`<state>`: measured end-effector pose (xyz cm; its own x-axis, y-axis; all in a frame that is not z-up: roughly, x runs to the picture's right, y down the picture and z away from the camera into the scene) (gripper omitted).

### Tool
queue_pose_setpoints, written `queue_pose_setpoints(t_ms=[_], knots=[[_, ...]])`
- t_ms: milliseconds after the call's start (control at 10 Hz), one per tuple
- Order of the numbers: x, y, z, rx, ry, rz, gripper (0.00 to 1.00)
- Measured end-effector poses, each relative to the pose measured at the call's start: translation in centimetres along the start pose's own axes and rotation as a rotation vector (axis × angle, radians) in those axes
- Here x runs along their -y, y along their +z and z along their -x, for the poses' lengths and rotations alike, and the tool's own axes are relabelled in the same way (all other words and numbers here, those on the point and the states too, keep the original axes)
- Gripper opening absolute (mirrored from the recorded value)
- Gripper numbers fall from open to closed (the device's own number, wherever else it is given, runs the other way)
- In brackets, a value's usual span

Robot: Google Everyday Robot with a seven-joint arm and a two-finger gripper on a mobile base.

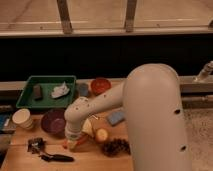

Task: Place pepper in red bowl

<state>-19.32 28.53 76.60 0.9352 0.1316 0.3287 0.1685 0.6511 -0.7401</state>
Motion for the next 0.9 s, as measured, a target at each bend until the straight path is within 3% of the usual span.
queue_pose_setpoints(t_ms=[300, 600, 800, 900], knots=[[0.6, -1.3, -0.5, 0.03, 0.018, -0.023, 0.0], [1.1, -4.1, -1.1, 0.124, 0.031, -0.073, 0.0], [1.5, -7.0, -0.9, 0.232, 0.009, -0.113, 0.0], [2.2, -9.7, -1.3, 0.342, -0.002, -0.148, 0.0]])
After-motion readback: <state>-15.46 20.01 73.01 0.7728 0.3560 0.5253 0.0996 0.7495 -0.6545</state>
